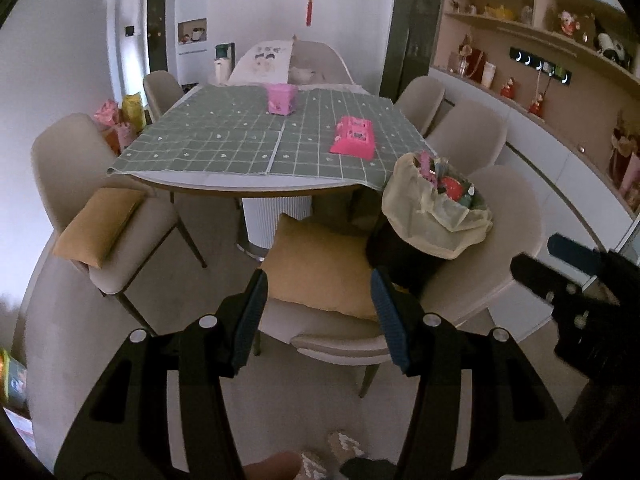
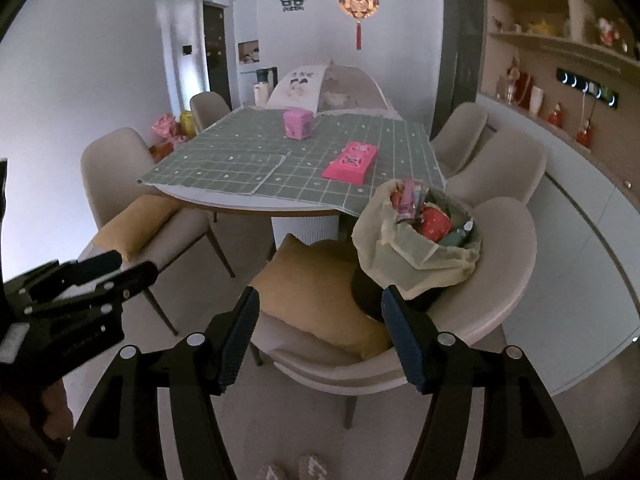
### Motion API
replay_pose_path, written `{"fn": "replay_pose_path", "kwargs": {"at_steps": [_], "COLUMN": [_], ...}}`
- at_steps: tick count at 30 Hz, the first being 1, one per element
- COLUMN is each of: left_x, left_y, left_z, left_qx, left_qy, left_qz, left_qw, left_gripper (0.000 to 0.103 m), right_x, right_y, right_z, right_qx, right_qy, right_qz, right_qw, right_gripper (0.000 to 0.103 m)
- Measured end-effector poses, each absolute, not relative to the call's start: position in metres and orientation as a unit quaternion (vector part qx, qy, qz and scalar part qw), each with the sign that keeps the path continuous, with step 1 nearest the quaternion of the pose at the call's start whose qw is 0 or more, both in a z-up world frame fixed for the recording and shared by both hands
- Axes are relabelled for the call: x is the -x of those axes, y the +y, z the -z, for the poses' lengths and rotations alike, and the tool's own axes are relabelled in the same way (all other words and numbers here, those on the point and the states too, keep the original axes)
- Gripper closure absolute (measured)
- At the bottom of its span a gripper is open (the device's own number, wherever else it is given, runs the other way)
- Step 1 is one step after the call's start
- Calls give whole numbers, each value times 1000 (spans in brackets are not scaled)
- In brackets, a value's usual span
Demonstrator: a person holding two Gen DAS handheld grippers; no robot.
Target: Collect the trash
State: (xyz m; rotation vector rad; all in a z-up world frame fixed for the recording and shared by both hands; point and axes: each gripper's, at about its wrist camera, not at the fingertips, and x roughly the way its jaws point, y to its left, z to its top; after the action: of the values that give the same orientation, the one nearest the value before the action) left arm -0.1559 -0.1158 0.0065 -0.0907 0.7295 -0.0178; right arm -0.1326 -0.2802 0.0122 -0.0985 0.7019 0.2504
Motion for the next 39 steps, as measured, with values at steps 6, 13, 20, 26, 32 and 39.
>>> {"fn": "replay_pose_path", "kwargs": {"at_steps": [6,13,20,26,32,39], "left_x": [164,165,164,163,163,165], "left_y": [-128,-138,-137,-137,-135,-136], "left_z": [-15,-20,-20,-20,-20,-19], "left_qx": [30,17,14,15,17,18], "left_qy": [336,328,328,329,329,329], "left_qz": [16,27,26,26,25,27], "left_qw": [941,944,944,944,944,944], "left_gripper": [52,52,52,52,52,52], "right_x": [140,141,143,144,144,145], "right_y": [-283,-291,-291,-290,-289,-289], "right_z": [-9,-11,-10,-9,-10,-9], "right_qx": [39,26,27,26,26,24], "right_qy": [343,339,337,337,333,333], "right_qz": [-118,-106,-109,-109,-108,-107], "right_qw": [931,935,935,935,936,937], "right_gripper": [43,43,43,43,43,43]}}
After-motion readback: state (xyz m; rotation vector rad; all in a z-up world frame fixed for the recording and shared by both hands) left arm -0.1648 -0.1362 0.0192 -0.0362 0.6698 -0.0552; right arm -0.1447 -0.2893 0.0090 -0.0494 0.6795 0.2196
